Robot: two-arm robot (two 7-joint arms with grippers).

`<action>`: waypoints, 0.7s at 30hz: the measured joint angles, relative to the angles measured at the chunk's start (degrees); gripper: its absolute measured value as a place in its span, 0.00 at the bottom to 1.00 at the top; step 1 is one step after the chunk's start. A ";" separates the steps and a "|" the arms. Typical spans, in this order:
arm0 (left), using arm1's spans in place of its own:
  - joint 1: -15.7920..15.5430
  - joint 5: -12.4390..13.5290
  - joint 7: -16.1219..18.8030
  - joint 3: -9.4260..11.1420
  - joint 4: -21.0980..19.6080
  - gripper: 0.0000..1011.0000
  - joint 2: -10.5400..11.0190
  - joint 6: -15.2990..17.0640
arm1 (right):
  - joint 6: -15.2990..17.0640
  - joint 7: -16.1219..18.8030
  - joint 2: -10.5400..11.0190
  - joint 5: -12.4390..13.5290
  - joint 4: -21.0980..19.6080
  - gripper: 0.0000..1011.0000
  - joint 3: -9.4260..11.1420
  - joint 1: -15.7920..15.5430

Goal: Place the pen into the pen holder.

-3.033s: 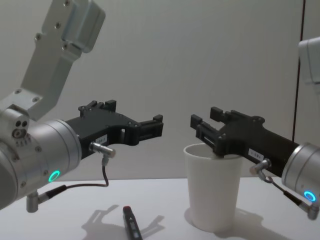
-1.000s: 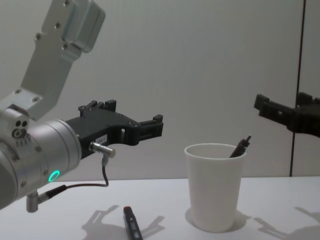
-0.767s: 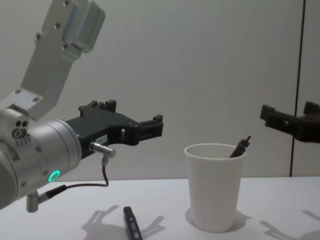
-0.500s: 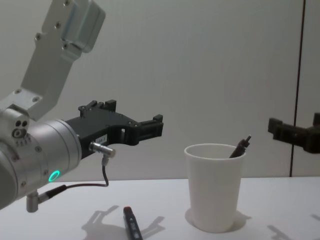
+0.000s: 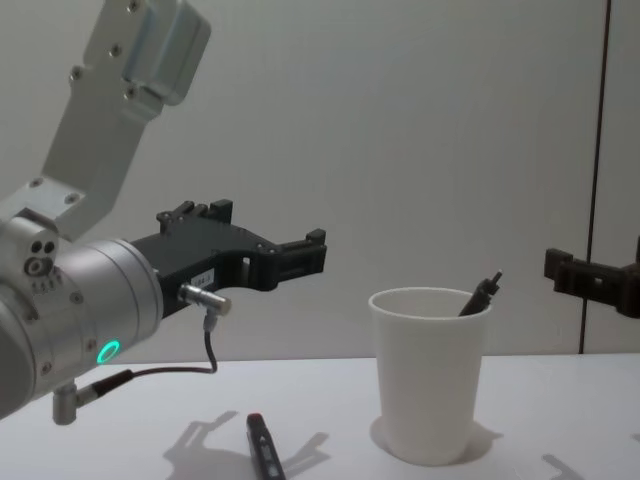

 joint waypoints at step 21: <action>2.02 -1.68 -0.15 -0.23 -2.99 0.99 1.32 1.67 | -0.01 0.00 0.01 0.00 -0.03 0.99 0.03 0.00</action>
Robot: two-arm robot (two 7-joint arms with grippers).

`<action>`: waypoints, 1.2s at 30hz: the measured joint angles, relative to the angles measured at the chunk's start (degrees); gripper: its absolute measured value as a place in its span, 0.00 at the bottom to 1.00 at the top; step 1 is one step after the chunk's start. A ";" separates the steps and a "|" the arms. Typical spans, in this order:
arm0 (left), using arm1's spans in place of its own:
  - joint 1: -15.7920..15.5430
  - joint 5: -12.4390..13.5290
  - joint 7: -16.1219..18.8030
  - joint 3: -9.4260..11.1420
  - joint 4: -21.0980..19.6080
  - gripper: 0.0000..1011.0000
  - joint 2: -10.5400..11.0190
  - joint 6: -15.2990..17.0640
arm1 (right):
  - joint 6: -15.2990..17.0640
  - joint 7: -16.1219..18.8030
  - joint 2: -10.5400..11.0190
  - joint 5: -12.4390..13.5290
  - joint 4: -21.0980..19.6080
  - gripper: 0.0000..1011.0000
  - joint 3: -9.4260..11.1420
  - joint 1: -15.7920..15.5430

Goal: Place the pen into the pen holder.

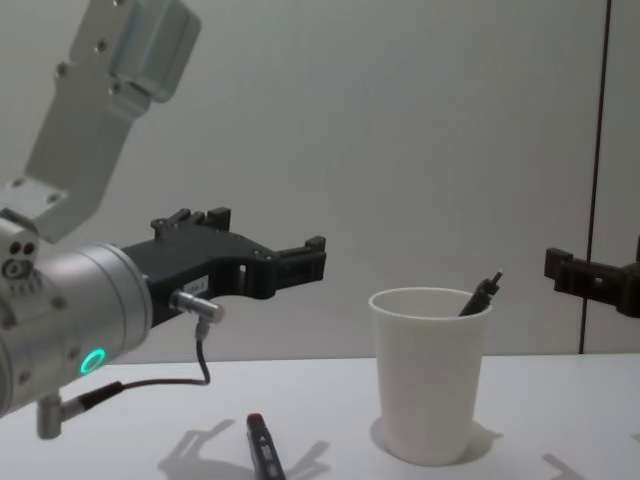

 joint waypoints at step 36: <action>8.41 -8.52 2.17 -0.03 -10.93 0.99 4.27 15.96 | 0.00 0.01 -0.01 0.01 0.01 0.99 -0.01 0.00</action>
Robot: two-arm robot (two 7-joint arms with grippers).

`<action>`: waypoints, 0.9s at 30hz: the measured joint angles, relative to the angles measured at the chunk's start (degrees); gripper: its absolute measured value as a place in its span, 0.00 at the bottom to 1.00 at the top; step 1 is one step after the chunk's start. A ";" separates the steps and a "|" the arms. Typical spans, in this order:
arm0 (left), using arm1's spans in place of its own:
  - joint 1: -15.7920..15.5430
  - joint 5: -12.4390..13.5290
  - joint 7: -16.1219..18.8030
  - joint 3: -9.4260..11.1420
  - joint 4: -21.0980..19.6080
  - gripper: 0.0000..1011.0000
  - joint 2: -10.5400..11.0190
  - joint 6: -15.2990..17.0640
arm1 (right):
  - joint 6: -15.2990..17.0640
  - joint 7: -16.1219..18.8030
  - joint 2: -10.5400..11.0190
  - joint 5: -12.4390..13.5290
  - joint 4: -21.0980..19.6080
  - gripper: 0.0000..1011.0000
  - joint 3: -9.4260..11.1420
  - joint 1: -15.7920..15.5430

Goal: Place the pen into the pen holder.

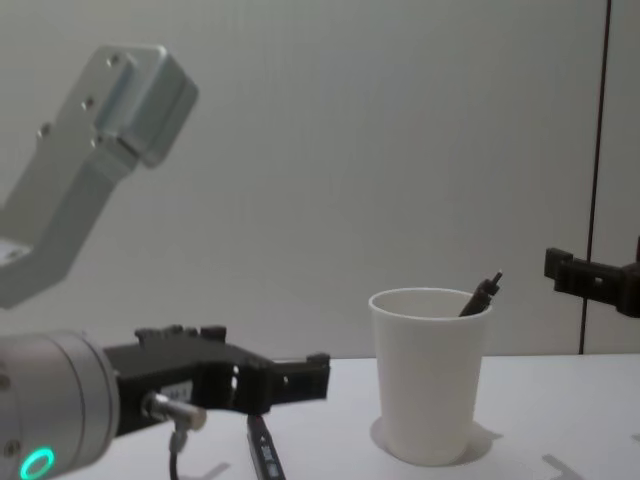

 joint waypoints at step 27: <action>-0.82 0.04 0.43 1.60 3.76 0.99 -4.71 6.41 | 0.00 0.00 0.00 0.00 0.00 0.99 0.00 0.00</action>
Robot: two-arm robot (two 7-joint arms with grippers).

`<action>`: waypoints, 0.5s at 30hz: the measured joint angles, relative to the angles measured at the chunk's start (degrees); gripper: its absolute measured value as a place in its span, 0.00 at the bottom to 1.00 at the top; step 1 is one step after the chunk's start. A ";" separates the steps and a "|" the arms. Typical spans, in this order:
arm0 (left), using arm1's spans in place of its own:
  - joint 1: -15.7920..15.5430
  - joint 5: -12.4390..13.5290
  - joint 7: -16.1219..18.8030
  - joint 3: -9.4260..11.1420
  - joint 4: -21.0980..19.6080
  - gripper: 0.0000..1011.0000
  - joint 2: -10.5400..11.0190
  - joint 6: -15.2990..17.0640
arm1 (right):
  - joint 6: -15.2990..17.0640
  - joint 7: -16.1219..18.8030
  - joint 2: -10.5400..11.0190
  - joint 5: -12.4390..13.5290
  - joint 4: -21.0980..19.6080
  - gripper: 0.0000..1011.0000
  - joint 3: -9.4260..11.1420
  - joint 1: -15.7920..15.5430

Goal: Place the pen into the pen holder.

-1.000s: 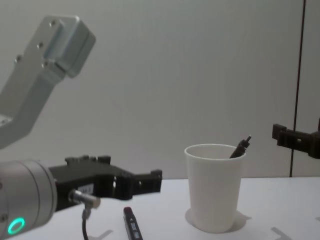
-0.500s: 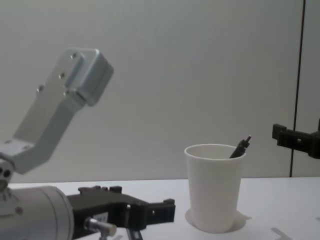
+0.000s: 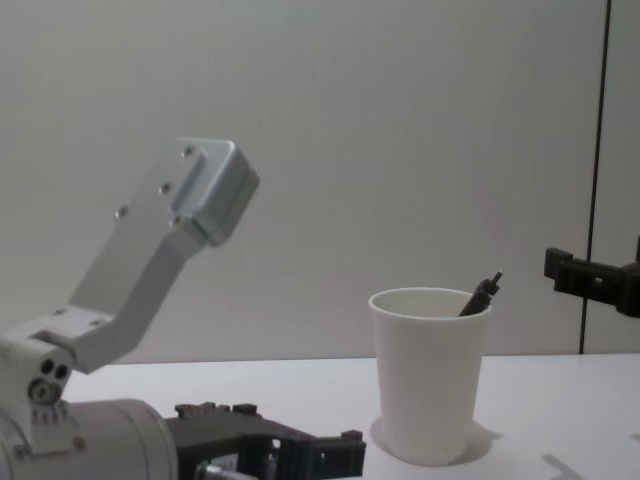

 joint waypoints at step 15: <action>-0.23 0.28 2.44 0.27 1.55 0.99 -2.07 3.26 | 0.00 0.00 0.00 0.00 0.00 0.99 0.00 0.00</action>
